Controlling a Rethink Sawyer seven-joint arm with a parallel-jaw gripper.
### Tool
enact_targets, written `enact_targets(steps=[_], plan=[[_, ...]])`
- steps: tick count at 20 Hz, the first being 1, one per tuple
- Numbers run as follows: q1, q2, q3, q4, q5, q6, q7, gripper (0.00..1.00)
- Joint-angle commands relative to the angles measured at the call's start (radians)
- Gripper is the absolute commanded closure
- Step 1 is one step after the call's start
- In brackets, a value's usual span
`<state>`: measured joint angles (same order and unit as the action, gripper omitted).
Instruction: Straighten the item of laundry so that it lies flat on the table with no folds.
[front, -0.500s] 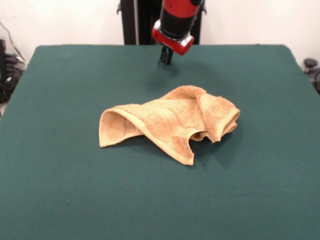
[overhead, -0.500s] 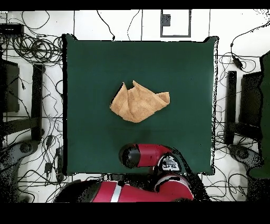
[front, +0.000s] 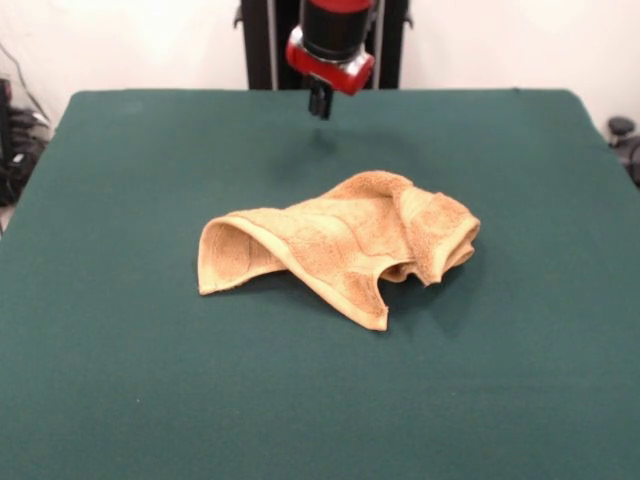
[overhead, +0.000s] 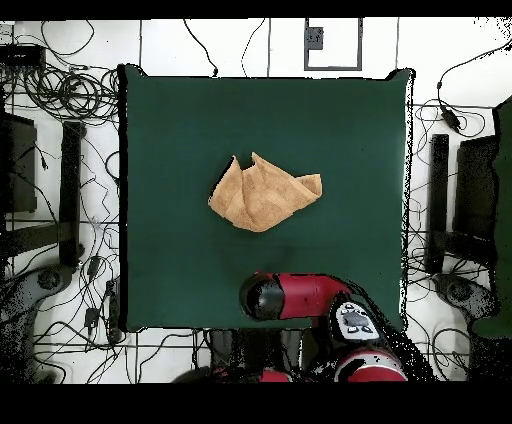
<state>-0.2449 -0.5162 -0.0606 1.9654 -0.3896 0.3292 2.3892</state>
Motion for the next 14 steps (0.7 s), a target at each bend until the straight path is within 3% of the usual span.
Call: enact_targets(steps=[1, 9, 14], plan=[[0.030, -0.007, 0.128, -0.075, -0.066, 0.095, -0.127, 1.00], [0.028, 0.102, 0.104, -0.196, -0.127, 0.072, -0.097, 1.00], [0.143, 0.170, -0.015, -0.297, -0.120, 0.017, 0.070, 1.00]])
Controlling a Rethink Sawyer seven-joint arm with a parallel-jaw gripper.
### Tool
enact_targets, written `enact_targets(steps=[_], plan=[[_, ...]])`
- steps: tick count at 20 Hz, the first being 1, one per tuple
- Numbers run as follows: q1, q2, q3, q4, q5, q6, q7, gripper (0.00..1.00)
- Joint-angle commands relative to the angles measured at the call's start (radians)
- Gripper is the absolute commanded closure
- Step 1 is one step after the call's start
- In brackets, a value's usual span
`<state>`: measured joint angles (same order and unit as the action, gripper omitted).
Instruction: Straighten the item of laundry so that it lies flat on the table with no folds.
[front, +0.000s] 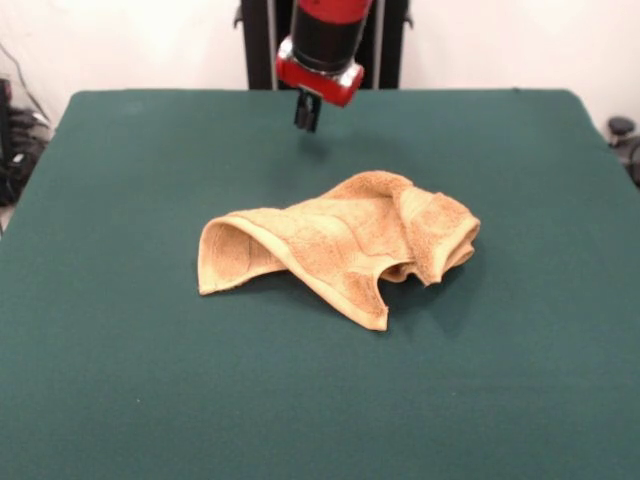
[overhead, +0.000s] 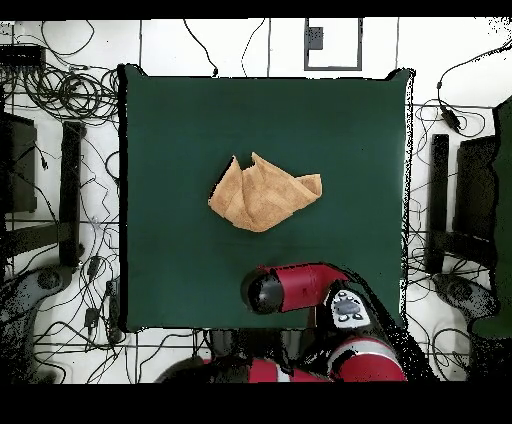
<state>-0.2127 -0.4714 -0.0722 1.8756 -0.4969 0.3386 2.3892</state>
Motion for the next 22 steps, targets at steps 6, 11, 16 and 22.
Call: enact_targets(steps=[6, 11, 16, 22], plan=[[0.264, 0.240, -0.159, -0.336, 0.050, -0.102, 0.250, 1.00], [0.216, 0.222, -0.089, -0.315, 0.105, -0.112, 0.163, 1.00], [0.027, 0.248, 0.107, -0.389, 0.102, 0.065, -0.099, 1.00], [-0.039, 0.349, 0.190, -0.566, 0.082, 0.175, -0.172, 1.00]])
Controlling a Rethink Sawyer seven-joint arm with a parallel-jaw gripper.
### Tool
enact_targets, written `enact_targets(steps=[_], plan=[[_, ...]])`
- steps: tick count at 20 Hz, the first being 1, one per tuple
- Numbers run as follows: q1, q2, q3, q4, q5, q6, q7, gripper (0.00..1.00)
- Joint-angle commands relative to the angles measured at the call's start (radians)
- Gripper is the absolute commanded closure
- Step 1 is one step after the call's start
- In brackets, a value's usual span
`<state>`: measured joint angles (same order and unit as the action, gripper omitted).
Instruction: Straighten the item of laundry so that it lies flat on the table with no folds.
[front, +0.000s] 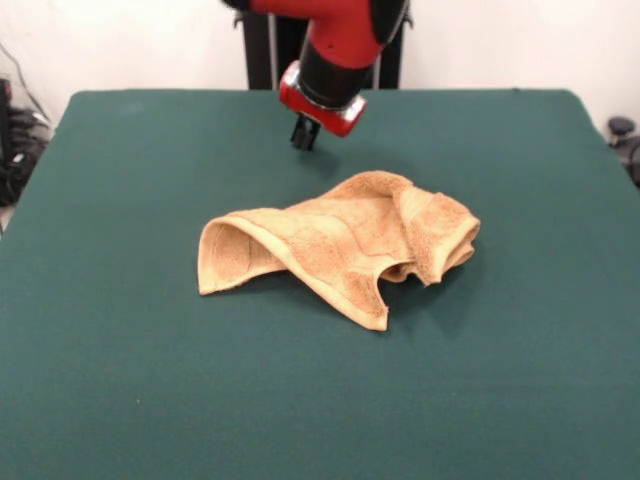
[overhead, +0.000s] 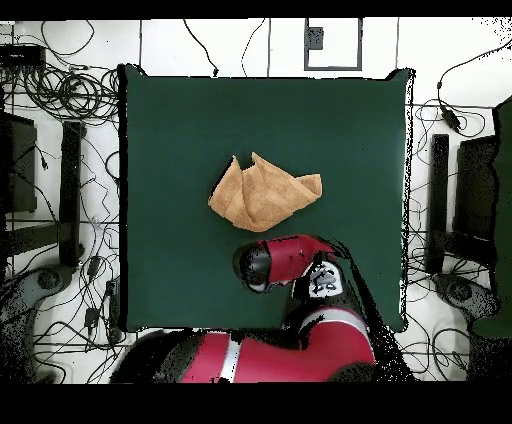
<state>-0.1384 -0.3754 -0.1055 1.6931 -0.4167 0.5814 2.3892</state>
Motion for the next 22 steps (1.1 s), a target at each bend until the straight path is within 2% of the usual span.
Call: enact_targets(steps=[1, 6, 10, 12, 15, 19, 22], plan=[[-0.121, 0.267, 0.236, -0.405, -0.010, -0.066, -0.180, 1.00], [-0.129, 0.279, 0.252, -0.434, -0.094, -0.111, -0.124, 1.00], [-0.159, 0.284, 0.295, -0.463, -0.096, -0.015, -0.155, 1.00], [-0.180, 0.283, 0.325, -0.471, -0.064, 0.093, -0.195, 1.00], [-0.216, 0.294, 0.371, -0.512, 0.013, 0.339, -0.262, 1.00], [-0.246, 0.294, 0.412, -0.551, 0.042, 0.528, -0.290, 1.00], [-0.265, 0.293, 0.437, -0.571, 0.037, 0.604, -0.296, 1.00]])
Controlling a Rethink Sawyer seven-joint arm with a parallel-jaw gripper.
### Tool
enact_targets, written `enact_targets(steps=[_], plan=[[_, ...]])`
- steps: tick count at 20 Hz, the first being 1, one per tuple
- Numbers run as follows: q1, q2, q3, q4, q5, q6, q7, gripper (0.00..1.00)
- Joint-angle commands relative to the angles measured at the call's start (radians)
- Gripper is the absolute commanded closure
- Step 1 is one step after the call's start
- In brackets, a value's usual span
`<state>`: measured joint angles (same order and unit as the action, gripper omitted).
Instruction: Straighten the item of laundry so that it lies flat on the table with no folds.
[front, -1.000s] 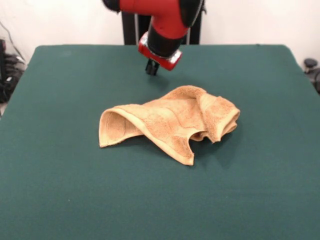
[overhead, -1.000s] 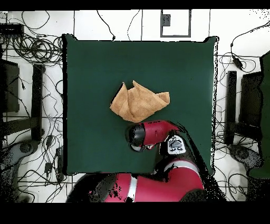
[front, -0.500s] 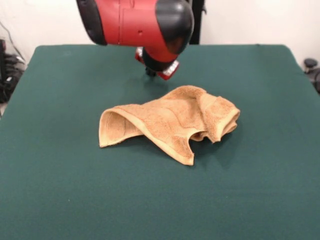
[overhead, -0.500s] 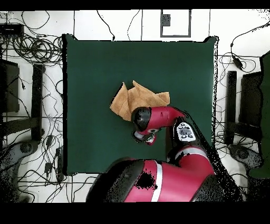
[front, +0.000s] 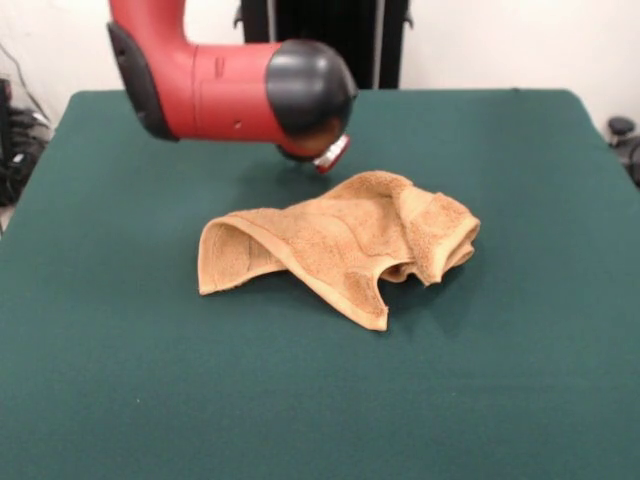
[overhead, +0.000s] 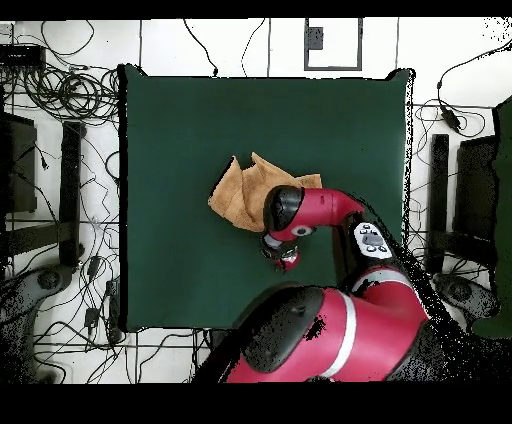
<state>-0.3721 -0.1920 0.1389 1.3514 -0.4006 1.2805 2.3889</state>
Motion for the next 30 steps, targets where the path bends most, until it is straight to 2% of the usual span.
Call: enact_targets(steps=[1, 8, 12, 16, 19, 21, 25, 30], plan=[[-0.039, 0.107, 0.200, -0.228, 0.022, -0.075, -0.294, 1.00], [-0.080, 0.084, 0.233, -0.169, 0.006, -0.065, -0.251, 1.00], [-0.091, 0.048, 0.244, -0.098, -0.012, -0.111, -0.234, 1.00], [-0.076, -0.074, 0.250, 0.062, -0.029, -0.162, -0.184, 1.00], [-0.067, -0.187, 0.257, 0.230, 0.023, -0.198, -0.072, 1.00], [-0.063, -0.230, 0.257, 0.299, 0.045, -0.235, -0.030, 1.00], [-0.065, -0.263, 0.254, 0.387, 0.073, -0.318, 0.014, 1.00], [-0.060, -0.274, 0.234, 0.442, 0.077, -0.390, 0.012, 1.00]])
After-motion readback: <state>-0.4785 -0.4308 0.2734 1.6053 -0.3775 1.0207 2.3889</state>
